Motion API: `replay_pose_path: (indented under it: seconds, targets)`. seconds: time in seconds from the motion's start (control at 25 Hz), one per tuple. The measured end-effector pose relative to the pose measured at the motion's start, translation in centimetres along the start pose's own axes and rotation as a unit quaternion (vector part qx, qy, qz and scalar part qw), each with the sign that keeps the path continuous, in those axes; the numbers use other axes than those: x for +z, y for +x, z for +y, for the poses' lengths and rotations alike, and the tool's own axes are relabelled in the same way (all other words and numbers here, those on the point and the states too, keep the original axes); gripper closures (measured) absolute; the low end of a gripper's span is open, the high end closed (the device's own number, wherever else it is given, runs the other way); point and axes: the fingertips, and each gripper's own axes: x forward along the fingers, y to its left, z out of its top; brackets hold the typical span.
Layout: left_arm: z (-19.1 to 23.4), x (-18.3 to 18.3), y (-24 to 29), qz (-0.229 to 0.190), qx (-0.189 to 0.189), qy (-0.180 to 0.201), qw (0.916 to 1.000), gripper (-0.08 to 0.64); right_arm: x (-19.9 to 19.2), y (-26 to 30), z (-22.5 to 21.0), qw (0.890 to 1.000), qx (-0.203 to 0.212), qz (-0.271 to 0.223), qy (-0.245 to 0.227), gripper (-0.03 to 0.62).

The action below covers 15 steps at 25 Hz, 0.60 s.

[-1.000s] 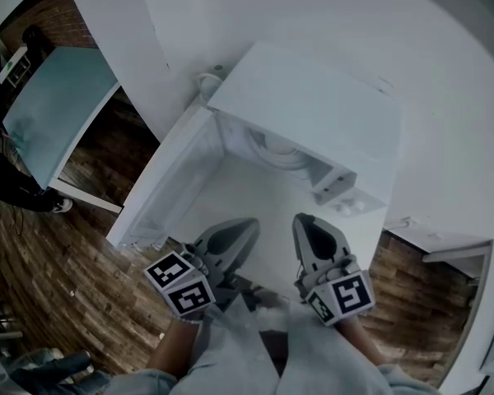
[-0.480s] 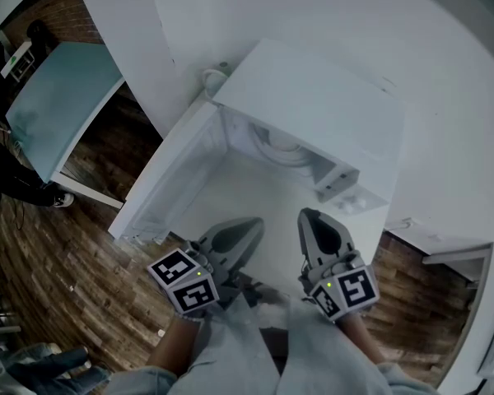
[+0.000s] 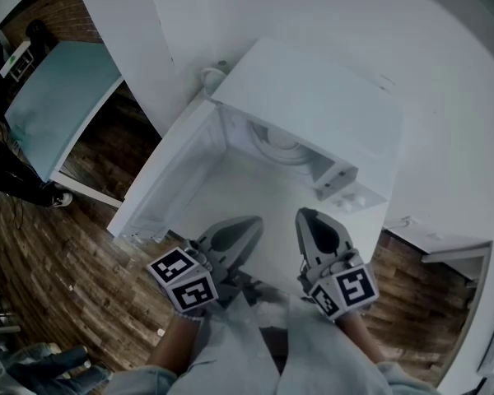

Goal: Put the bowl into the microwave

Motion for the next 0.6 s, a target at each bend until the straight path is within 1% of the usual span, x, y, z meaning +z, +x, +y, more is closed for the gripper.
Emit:
replay_pose_path:
  seconds: [0.6]
  targets:
    - [0.09, -0.17, -0.14, 0.008, 0.003, 0.007, 0.9999, 0.568, -0.28, 0.19, 0.43, 1.0, 0.005, 0.013, -0.008, 0.591]
